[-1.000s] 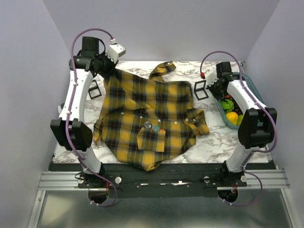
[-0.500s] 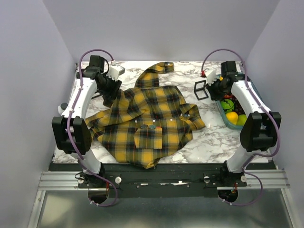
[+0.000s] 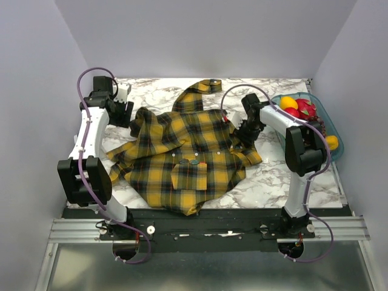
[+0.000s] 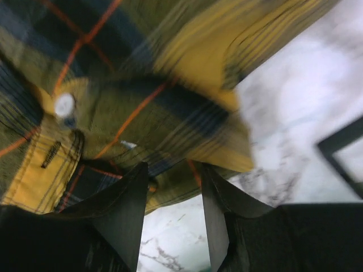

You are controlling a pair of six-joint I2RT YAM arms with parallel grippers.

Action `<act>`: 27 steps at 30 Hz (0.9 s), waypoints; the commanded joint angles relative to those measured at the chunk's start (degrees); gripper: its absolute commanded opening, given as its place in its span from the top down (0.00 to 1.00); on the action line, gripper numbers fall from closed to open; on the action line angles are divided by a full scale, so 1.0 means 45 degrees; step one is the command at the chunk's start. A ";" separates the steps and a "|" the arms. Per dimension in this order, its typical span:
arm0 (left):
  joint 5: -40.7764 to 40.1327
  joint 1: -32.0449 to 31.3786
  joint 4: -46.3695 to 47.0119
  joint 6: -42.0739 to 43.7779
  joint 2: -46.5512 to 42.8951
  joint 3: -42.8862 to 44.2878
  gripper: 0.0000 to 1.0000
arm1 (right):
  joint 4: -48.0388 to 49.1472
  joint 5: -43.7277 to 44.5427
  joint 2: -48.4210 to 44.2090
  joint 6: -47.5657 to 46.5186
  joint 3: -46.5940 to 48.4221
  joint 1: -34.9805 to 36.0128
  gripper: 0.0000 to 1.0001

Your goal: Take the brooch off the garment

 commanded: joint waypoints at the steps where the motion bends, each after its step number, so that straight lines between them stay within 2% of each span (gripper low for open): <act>1: -0.0234 0.0120 0.0019 -0.0483 -0.0218 -0.0917 0.25 | -0.0256 0.1857 -0.0451 -0.0202 -0.1216 -0.0037 0.61; 2: -0.0174 0.0120 -0.0078 -0.0503 -0.0178 -0.0995 0.25 | -0.0275 0.2034 -0.0646 -0.0202 -0.1934 -0.0056 0.65; 3: -0.0115 0.0120 -0.0098 -0.0580 -0.0139 -0.1209 0.25 | -0.0294 0.2190 -0.0919 -0.0202 -0.2270 -0.0076 0.74; 6: 0.0100 0.0120 0.0174 -0.0737 0.0095 -0.1619 0.27 | -0.0430 0.2348 -0.1916 -0.0007 -0.3598 -0.0212 0.88; 11: 0.0782 0.0120 0.0273 -0.1088 0.0760 -0.2224 0.34 | -0.0899 0.3440 -0.3379 -0.0221 -0.5571 -0.0602 0.96; 15: 0.1213 0.0120 -0.0156 -0.0836 0.0585 -0.3939 0.41 | -0.1737 0.3540 -0.4044 -0.0709 -0.6316 -0.1422 0.99; 21: 0.0764 0.0120 -0.1016 0.0275 -0.0762 -0.5603 0.42 | -0.3243 0.2605 -0.5158 -0.2289 -0.5519 -0.2166 0.99; 22: 0.0957 0.0120 -0.1036 0.0336 -0.0957 -0.5644 0.42 | -0.3379 0.1345 -0.5547 -0.2678 -0.5129 -0.2146 0.93; 24: 0.1290 0.0120 -0.0861 0.0454 -0.1095 -0.5315 0.42 | -0.3283 0.0031 -0.5590 -0.2682 -0.3354 -0.2146 0.89; 25: 0.1388 0.0120 -0.0764 0.0357 -0.1096 -0.5042 0.41 | -0.3167 -0.1040 -0.5435 -0.2315 -0.2575 -0.2108 0.81; 27: 0.1623 0.0120 -0.0529 0.0181 -0.0940 -0.4049 0.39 | -0.2952 -0.1420 -0.4305 -0.1903 -0.0388 -0.1971 0.69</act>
